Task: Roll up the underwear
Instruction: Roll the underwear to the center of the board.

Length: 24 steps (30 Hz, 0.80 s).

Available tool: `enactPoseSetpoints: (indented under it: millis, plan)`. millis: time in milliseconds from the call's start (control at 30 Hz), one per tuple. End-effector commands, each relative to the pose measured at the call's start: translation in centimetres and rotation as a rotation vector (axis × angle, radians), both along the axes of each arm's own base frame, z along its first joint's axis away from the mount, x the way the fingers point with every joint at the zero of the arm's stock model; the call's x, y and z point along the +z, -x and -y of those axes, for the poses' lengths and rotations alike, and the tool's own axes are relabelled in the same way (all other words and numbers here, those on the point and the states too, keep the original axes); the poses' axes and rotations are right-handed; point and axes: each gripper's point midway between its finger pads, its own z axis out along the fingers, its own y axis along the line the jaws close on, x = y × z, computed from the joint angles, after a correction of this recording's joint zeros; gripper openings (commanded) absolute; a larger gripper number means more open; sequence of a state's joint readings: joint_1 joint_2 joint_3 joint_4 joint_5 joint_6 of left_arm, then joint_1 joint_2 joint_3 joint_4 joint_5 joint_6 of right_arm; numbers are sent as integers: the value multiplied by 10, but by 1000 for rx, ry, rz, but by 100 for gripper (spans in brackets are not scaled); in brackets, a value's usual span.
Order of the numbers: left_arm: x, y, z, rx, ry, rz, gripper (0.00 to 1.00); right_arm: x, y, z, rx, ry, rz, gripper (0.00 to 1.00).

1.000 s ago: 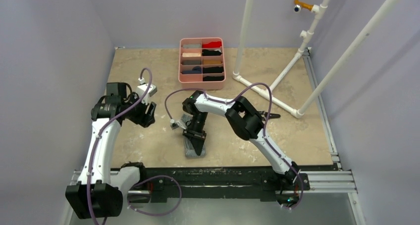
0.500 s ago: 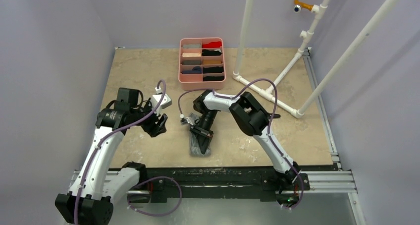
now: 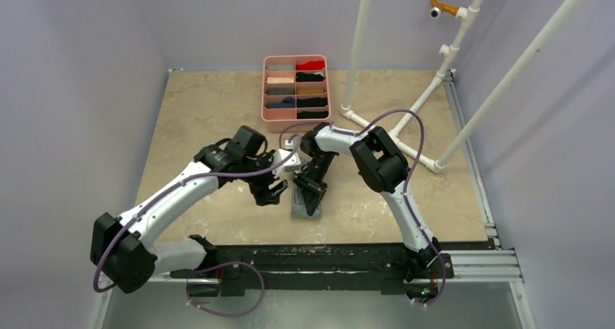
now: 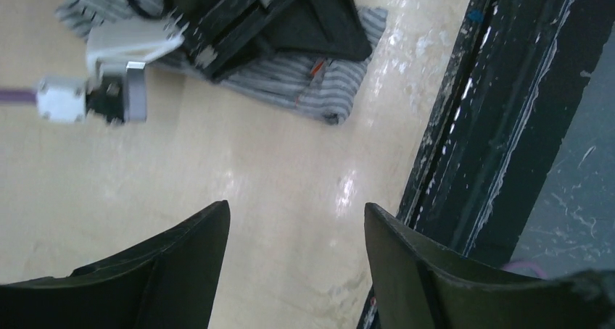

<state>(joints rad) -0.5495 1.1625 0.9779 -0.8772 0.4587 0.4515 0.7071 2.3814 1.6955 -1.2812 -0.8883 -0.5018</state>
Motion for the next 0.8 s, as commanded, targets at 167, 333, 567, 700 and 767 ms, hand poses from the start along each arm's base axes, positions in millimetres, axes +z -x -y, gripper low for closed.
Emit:
enactPoseSetpoints:
  millis: [167,333,567,700,767]
  plan:
    - [-24,-18,105,-169,88,88,70,-84,-57,52,147,131,348,0]
    - [-46,-17,127,-211,68,98,70,-84,-57,61,140,127,333,0]
    - [-70,-9,141,-260,47,75,71,-85,-54,65,151,124,318,0]
    - [-80,-5,140,-256,38,47,71,-84,-55,66,147,121,316,0]
    - [-85,-2,140,-256,38,36,71,-84,-55,66,146,121,314,0]
